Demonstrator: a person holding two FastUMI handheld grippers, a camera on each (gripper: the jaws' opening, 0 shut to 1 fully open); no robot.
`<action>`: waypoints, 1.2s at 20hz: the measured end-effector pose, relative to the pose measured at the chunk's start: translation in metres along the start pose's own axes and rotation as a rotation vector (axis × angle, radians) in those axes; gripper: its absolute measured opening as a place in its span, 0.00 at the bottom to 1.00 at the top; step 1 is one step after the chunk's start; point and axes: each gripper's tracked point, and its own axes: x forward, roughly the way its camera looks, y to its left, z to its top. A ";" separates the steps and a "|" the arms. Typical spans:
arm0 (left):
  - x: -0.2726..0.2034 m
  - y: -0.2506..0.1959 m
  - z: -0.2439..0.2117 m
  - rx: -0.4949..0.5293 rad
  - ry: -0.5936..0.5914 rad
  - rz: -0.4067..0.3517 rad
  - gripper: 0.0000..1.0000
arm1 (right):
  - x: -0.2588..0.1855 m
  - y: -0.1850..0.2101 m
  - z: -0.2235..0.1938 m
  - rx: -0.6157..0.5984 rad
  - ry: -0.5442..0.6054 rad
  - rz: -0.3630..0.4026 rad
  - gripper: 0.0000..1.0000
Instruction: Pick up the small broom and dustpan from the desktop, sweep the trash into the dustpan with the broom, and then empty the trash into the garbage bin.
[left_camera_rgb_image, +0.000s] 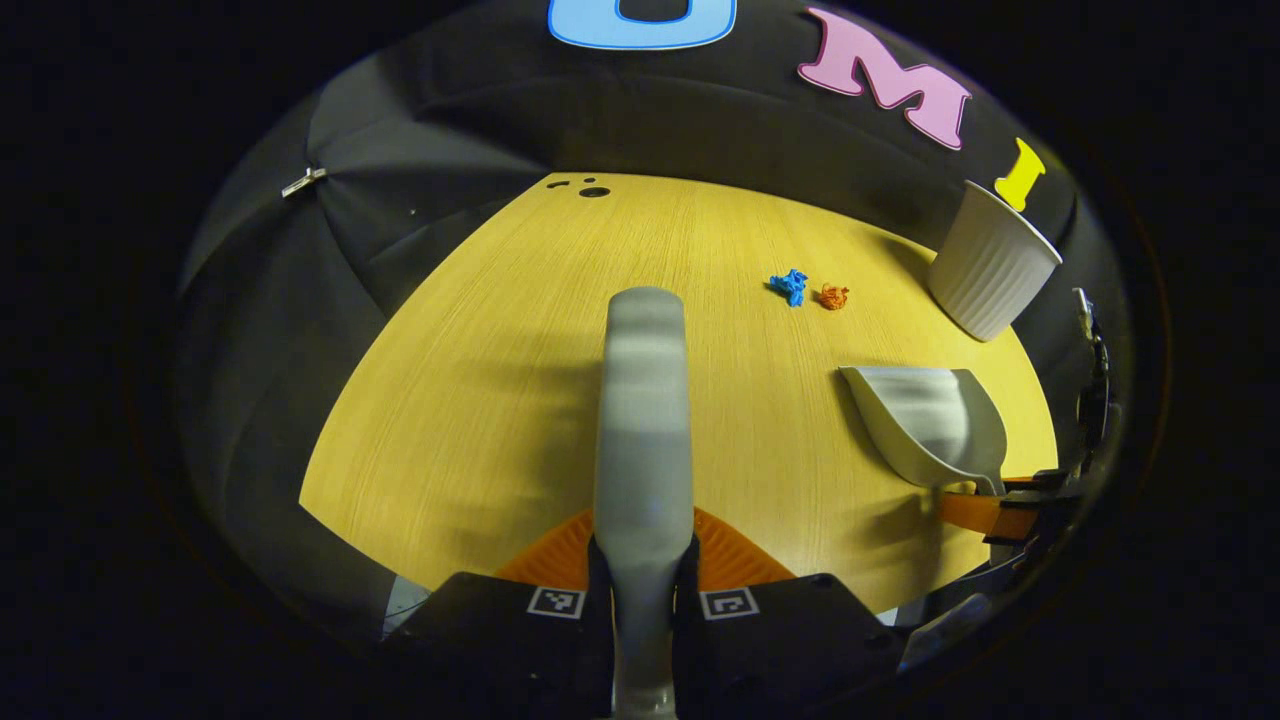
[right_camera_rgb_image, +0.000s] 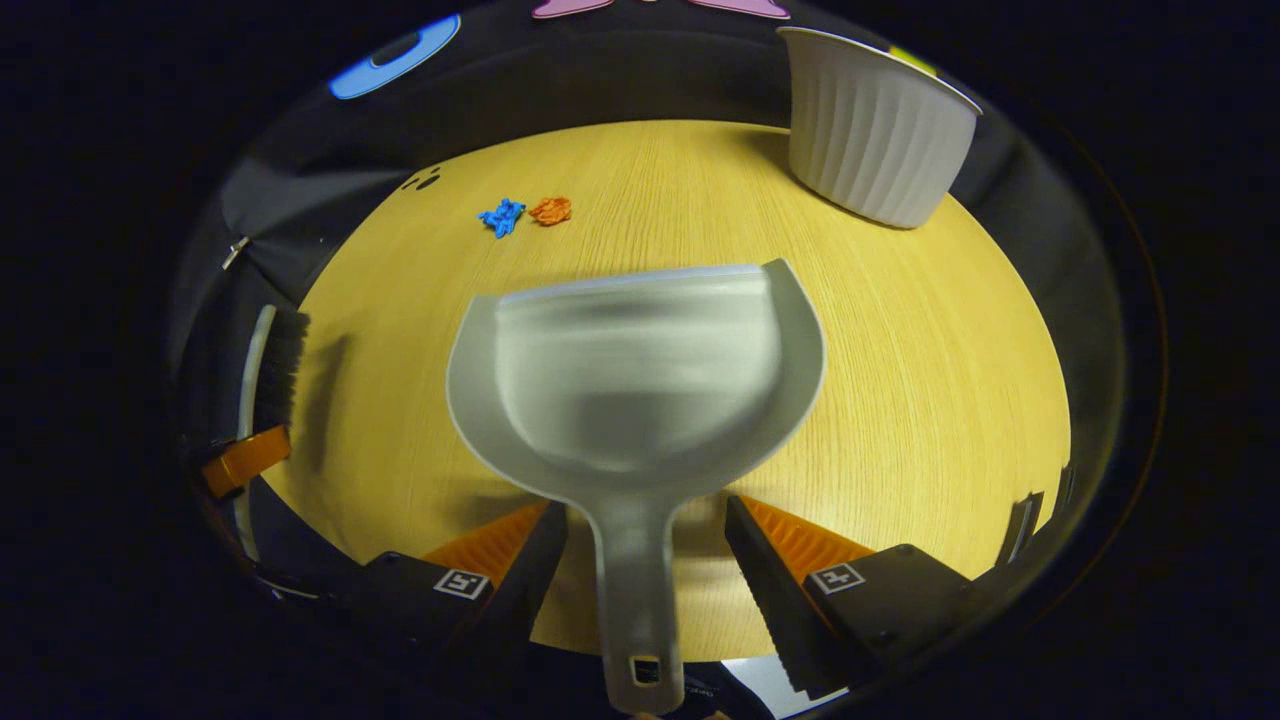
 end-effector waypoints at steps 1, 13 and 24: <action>0.000 0.000 0.001 0.002 -0.001 0.001 0.29 | 0.002 0.001 -0.001 -0.007 0.005 -0.004 0.97; 0.015 -0.011 0.009 -0.030 0.020 0.012 0.29 | 0.007 -0.006 0.004 -0.050 0.054 0.005 0.39; 0.061 -0.020 0.063 0.097 0.074 0.009 0.28 | 0.000 -0.025 0.011 -0.130 0.059 0.082 0.35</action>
